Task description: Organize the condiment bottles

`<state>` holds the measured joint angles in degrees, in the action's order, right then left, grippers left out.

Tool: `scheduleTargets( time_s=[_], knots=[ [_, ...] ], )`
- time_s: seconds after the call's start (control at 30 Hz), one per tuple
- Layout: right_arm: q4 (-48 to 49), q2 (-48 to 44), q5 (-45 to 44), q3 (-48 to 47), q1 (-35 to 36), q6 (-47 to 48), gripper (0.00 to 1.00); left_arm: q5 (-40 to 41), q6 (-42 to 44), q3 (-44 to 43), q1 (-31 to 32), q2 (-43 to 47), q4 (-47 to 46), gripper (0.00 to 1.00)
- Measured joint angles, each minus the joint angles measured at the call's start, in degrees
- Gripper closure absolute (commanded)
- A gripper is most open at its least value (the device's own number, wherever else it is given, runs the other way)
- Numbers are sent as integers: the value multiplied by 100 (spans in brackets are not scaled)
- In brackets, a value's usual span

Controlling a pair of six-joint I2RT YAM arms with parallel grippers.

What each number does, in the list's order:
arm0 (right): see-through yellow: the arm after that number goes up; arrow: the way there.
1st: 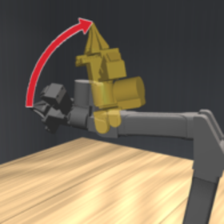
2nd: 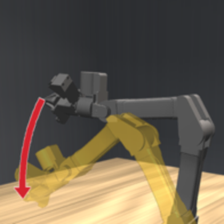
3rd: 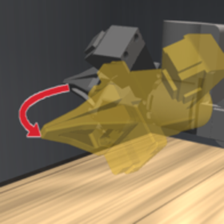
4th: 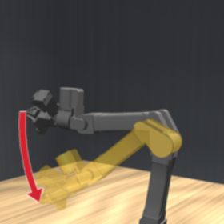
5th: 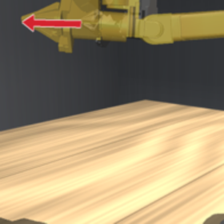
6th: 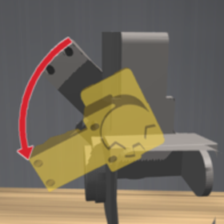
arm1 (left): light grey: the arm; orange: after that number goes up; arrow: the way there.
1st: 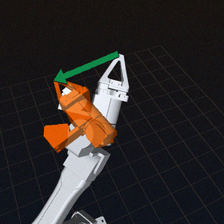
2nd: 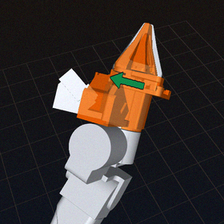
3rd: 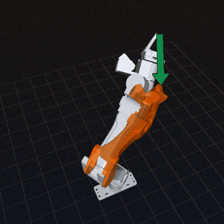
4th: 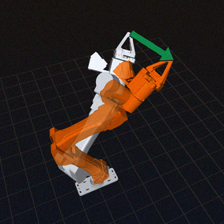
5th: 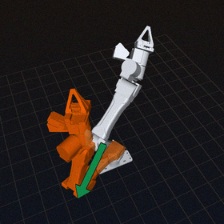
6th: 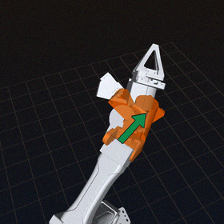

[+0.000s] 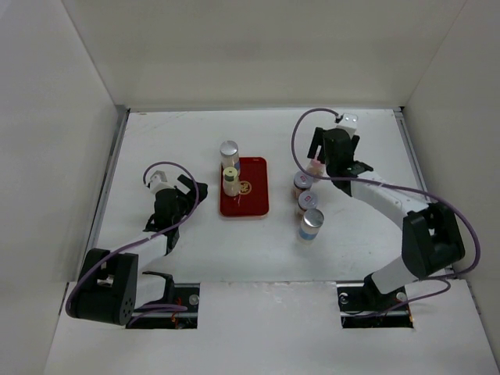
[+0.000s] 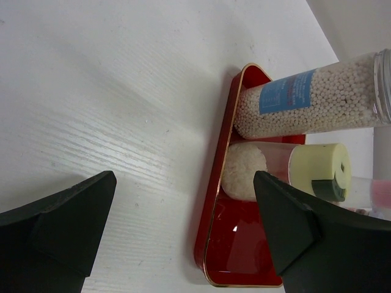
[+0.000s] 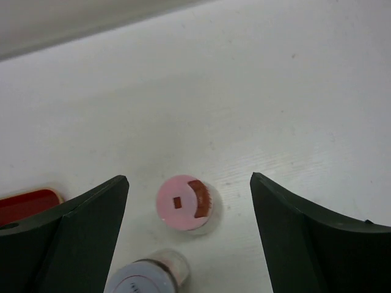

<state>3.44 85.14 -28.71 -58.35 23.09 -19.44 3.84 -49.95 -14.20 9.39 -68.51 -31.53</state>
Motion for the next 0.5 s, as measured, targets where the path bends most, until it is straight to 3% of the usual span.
scheduleTargets(
  time_s=[0.27, 0.5],
  knots=[
    [-341, 911, 243, -50, -20, -9, 19, -4, 0, 0, 0, -59, -9, 0],
    [-229, 1320, 334, -306, -61, -2, 45, -33, -2, 0, 0, -79, -20, 0]
  ],
)
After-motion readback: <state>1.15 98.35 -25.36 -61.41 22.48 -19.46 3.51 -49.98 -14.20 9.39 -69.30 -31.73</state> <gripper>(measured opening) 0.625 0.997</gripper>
